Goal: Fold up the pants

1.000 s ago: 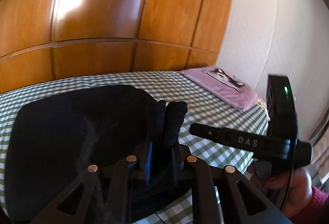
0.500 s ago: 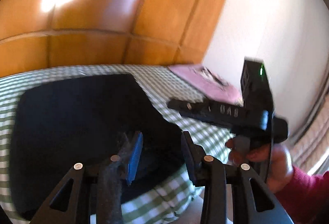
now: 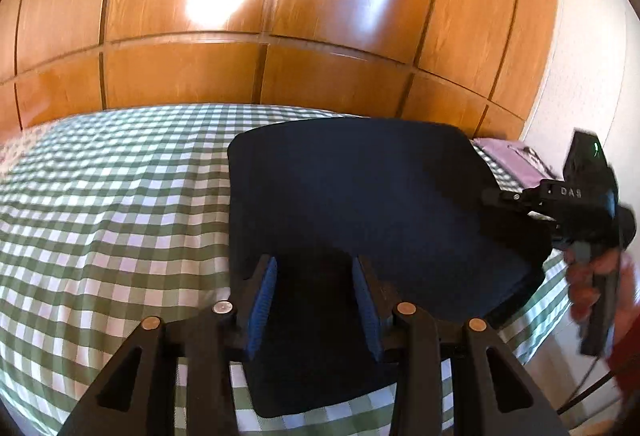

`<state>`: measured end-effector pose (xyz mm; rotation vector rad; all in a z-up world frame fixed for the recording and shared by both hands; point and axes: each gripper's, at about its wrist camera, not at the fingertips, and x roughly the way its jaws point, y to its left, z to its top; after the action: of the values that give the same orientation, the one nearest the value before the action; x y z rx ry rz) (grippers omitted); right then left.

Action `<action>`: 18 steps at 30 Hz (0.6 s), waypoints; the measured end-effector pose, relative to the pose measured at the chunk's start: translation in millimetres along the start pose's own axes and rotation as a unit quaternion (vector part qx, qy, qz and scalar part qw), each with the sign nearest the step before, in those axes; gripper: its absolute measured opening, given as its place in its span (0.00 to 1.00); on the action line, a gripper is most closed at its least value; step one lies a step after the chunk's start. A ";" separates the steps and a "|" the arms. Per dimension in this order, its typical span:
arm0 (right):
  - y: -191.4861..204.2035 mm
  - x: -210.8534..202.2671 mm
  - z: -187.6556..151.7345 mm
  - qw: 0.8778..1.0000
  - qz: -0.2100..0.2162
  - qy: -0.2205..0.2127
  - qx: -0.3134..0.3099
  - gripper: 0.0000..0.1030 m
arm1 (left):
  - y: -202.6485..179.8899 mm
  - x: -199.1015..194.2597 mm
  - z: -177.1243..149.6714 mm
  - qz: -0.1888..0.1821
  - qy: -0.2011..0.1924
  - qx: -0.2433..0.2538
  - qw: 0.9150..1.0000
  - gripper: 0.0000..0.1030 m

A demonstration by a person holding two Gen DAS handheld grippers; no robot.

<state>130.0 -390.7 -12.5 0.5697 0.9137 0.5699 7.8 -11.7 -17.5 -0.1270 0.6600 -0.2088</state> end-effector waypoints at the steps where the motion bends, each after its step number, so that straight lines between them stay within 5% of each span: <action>1: 2.4 1.6 -1.5 1.000 0.003 0.009 0.000 0.19 | -3.5 -1.2 -0.9 0.002 -0.002 0.006 1.000 0.42; 10: 26.2 -48.8 5.4 0.999 -0.008 -0.035 -0.022 0.13 | -18.8 -8.1 16.4 -0.030 -0.015 0.049 0.998 0.42; 14: -5.9 -28.9 -6.9 0.999 -0.041 -0.002 0.014 0.13 | -28.8 1.9 6.7 -0.007 -0.002 0.068 0.998 0.42; 18: -29.1 -19.3 -15.9 0.998 -0.016 -0.023 0.059 0.14 | -35.7 3.9 -2.7 0.012 -0.009 0.107 0.994 0.42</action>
<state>113.3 -421.1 -28.9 0.6718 0.9148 0.4735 3.6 -47.4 -15.4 0.0844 0.6179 -0.2543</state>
